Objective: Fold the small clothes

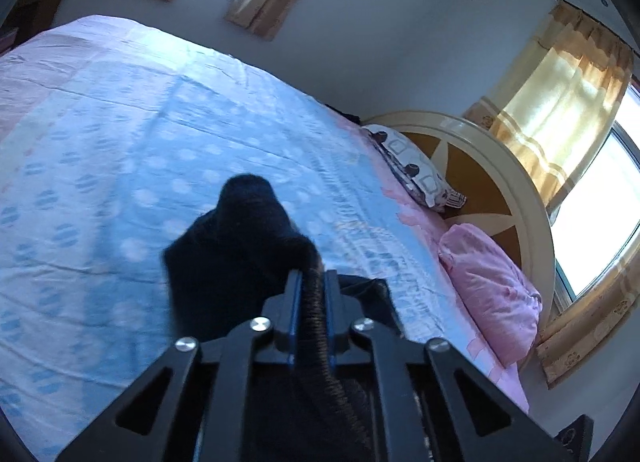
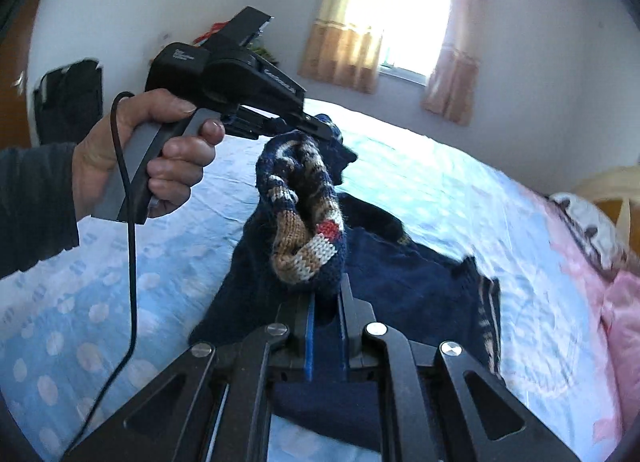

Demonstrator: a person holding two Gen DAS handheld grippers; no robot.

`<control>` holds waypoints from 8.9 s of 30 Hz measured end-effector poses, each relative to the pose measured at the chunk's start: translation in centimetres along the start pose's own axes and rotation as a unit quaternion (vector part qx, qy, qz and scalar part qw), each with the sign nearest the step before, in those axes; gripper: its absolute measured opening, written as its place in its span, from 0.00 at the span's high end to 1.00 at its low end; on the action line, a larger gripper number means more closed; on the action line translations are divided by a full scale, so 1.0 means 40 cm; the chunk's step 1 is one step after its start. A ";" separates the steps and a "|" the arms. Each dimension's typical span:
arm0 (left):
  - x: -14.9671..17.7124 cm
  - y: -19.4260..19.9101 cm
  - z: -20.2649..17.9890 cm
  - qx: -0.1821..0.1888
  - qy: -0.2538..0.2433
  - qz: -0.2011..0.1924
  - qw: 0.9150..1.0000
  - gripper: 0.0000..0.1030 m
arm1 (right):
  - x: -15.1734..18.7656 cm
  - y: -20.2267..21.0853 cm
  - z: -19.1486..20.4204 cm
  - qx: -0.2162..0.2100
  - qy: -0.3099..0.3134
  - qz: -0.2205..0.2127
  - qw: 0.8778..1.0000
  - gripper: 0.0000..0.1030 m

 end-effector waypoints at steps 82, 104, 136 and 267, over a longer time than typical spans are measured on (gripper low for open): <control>0.232 -0.303 -0.359 -0.237 -0.394 0.182 0.869 0.92 | 0.161 0.138 -0.230 0.011 -0.161 0.010 0.987 0.93; 0.220 -0.140 -0.387 -0.171 -0.467 0.035 0.867 0.06 | 0.333 0.159 -0.424 0.068 -0.294 0.121 0.945 0.52; 0.430 -0.034 -0.123 -0.139 -0.224 0.105 0.959 0.01 | 0.294 -0.139 -0.642 0.103 -0.392 0.125 0.906 0.54; 0.293 0.798 0.385 -0.378 -0.116 -0.071 0.916 0.05 | 0.043 -0.245 0.484 -0.332 -0.201 0.179 0.904 0.51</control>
Point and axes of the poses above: each gripper's, at about its wrist camera, not at the fingertips, and y roughly against the way its jaws point, z to its left, x to its underside, the point moved 7 cm from there along -y, roughly the way its jaws point, and after that the axes turned 14 degrees about -z, right-handed, at the moved point
